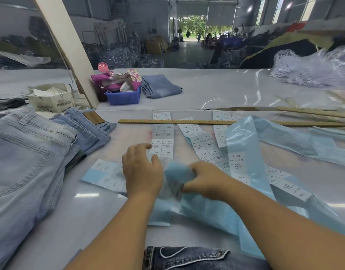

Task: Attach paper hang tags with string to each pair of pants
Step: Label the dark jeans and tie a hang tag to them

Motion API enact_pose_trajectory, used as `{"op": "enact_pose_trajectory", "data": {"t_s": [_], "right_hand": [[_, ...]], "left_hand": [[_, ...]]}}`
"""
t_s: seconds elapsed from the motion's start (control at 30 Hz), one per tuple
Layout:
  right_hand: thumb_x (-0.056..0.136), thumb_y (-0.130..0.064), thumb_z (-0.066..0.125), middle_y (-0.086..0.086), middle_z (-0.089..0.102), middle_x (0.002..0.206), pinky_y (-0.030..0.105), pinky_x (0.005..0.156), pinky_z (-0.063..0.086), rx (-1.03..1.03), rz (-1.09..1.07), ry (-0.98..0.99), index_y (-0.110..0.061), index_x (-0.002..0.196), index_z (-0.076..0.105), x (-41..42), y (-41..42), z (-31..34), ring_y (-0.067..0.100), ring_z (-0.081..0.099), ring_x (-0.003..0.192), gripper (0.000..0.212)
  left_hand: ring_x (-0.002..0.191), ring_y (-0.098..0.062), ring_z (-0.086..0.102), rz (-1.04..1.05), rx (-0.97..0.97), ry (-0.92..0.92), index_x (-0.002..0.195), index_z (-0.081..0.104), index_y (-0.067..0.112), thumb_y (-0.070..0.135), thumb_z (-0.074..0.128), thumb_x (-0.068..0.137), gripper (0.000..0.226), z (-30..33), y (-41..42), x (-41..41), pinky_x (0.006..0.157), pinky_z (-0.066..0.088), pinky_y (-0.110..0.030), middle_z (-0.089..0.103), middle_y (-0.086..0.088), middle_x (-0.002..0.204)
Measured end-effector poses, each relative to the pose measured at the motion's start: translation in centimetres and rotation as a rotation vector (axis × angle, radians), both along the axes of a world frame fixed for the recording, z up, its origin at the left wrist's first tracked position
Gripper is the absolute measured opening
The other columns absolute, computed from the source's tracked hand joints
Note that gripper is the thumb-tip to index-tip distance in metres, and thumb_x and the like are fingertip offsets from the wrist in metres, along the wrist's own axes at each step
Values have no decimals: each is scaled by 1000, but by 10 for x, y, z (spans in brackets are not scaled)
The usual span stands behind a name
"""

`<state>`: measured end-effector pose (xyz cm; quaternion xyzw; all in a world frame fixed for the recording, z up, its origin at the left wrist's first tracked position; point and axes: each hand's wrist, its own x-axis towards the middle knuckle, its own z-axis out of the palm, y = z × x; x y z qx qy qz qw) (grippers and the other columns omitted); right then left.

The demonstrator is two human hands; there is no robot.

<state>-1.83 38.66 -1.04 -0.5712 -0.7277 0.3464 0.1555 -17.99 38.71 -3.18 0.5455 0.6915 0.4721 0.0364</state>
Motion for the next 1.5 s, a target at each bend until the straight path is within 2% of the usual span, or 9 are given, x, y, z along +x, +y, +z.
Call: {"op": "enact_pose_trajectory", "data": {"t_s": [0.23,0.5,0.73,0.87,0.97,1.13,1.23,1.37,1.5], "right_hand": [[67,-18,68,3,66,81,31,60,49,45,-338,340,-19,87,65,23,11,9,17,63,70,20],[77,-17,64,-2,50,104,37,76,48,86,-341,-300,-22,128,32,25,5,-11,19,50,87,60],[76,-23,65,9,32,131,43,99,36,322,-329,-584,-17,144,15,20,2,-6,29,38,118,84],[78,-9,55,3,50,103,34,77,41,579,-107,-350,-16,108,51,9,-3,3,26,50,94,31],[83,-16,54,-3,53,82,34,66,48,497,-57,-305,-19,89,51,2,-4,2,25,56,79,8],[86,-24,53,2,60,95,35,67,53,29,-260,-43,-21,101,54,4,2,-3,26,67,78,15],[94,-20,41,18,70,76,25,48,49,-312,-411,255,-8,95,53,1,4,3,24,62,44,18],[96,-57,41,14,68,59,18,41,40,-591,-467,530,-10,107,55,-1,2,12,15,50,34,51],[92,-30,51,13,65,64,19,40,42,-685,-429,749,-7,104,60,0,0,16,13,51,43,26]], "left_hand": [[109,-21,43,73,-16,-52,112,57,15,20,50,94,20,1,-2,1,92,27,-33,54,-4,118],[140,-26,25,-297,-774,347,149,29,35,52,68,71,89,-26,-1,-3,109,27,-40,26,8,156],[120,-24,44,-270,-686,467,118,60,36,43,66,75,43,-19,-1,-3,95,33,-38,54,6,121],[97,-24,54,-185,-344,293,90,67,21,23,60,82,11,-1,1,1,83,40,-35,64,0,97],[79,-18,52,-168,-104,128,82,60,18,22,63,86,6,16,0,10,61,38,-26,60,2,86],[75,-18,52,-131,97,7,82,59,12,20,65,89,12,25,-3,14,56,34,-15,62,-1,83],[73,-16,51,-144,176,-11,82,58,11,17,65,88,11,30,-6,16,56,35,-9,63,-2,83],[70,-20,54,-234,259,96,77,51,14,16,67,83,17,35,-14,23,53,45,-16,63,-8,80],[65,-22,57,-419,230,113,69,52,14,33,62,75,22,45,-24,26,50,54,-34,60,-2,71]]}}
